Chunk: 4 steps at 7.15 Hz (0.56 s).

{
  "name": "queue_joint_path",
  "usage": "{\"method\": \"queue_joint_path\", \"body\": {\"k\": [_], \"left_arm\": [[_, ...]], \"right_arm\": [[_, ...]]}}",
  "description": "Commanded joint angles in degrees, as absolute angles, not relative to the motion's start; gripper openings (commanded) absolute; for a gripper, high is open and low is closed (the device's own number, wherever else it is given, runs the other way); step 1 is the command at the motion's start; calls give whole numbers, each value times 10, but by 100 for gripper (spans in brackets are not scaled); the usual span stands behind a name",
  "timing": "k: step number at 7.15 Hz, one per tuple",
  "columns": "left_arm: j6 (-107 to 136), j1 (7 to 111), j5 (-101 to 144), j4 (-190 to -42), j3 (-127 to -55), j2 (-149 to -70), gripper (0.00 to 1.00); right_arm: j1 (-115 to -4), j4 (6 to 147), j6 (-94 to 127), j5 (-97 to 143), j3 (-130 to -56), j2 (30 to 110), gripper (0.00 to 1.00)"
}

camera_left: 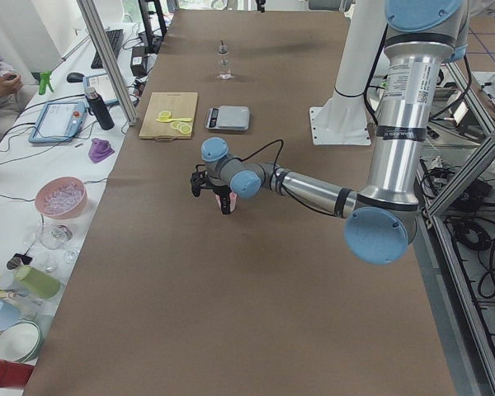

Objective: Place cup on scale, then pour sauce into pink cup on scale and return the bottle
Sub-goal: 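Reach the left gripper to the pink cup and grasp it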

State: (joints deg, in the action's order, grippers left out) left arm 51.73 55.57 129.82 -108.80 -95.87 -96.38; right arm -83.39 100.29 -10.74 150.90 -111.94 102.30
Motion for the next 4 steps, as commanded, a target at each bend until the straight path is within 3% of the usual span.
{"method": "queue_joint_path", "body": {"k": [1,4], "left_arm": [[513,550,1297,-1092,-958,-973,0],[598,535,1296,-1100,-962,-1078,0]], "right_arm": [[-832,1003,-108,1509,-1119,1023,100],[-828,981,-108,1507,-1119,1023,100]]}}
